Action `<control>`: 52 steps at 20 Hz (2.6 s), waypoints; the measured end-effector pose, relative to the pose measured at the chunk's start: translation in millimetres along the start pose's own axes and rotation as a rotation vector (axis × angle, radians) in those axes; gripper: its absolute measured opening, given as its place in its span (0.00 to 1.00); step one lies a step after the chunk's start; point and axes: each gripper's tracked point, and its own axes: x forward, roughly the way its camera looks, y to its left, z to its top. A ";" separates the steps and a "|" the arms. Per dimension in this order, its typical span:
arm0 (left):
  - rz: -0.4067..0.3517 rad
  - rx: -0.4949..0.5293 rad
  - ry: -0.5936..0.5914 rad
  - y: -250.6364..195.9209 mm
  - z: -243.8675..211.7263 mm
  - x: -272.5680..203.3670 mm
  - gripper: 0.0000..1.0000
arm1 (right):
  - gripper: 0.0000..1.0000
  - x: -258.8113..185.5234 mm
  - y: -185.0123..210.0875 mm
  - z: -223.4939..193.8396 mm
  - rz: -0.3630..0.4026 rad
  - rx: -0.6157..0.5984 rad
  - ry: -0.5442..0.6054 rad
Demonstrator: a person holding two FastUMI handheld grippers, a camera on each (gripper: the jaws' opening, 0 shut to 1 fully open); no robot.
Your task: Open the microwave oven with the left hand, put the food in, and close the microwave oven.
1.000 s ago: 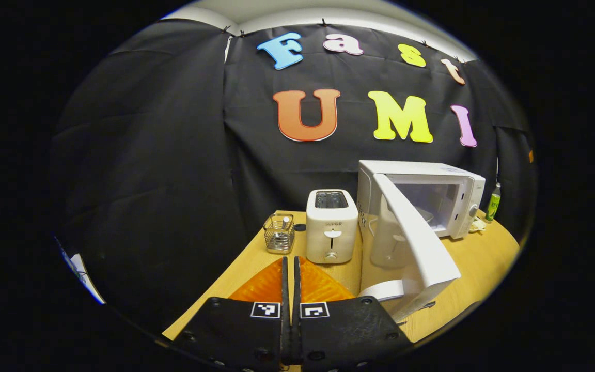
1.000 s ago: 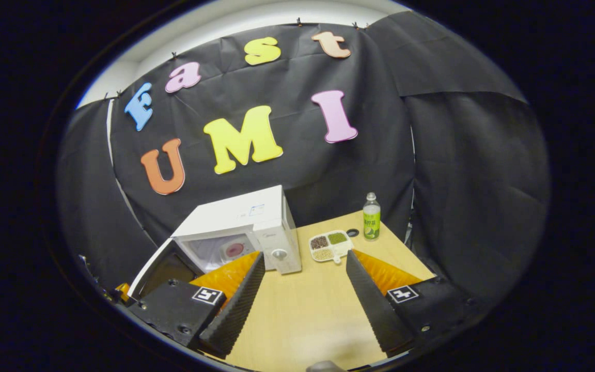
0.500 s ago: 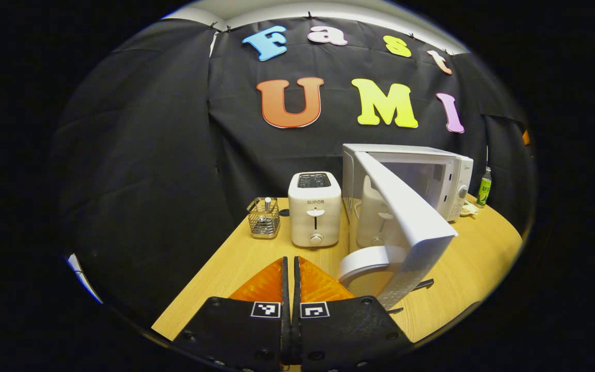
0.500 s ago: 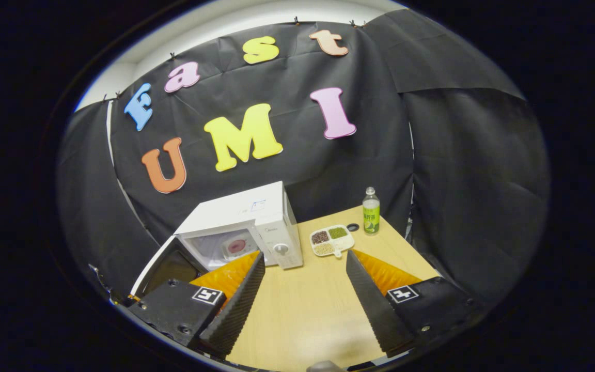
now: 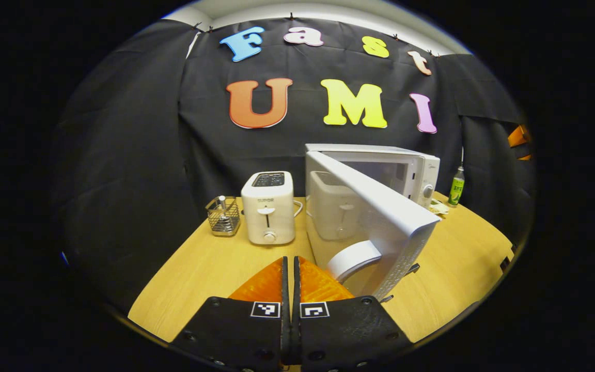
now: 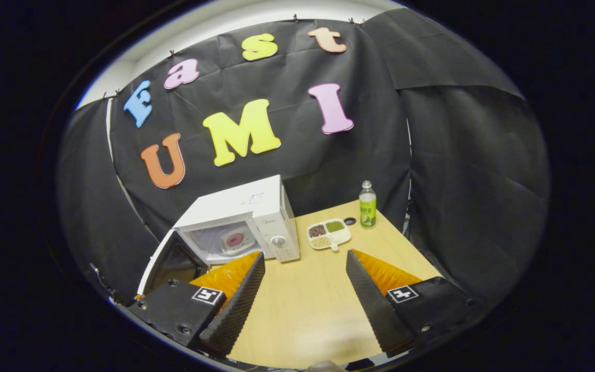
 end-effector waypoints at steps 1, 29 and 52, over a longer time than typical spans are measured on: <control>-0.027 0.003 -0.003 -13.0 2.3 1.6 0.00 | 0.91 -2.4 1.6 0.5 0.007 0.006 -0.001; -0.396 0.105 -0.030 -238.0 49.2 119.8 0.00 | 1.00 10.4 -52.0 25.7 -0.055 0.064 0.005; -0.302 0.012 -0.026 -288.3 76.5 237.9 0.00 | 1.00 35.5 -88.8 32.1 -0.119 0.062 0.061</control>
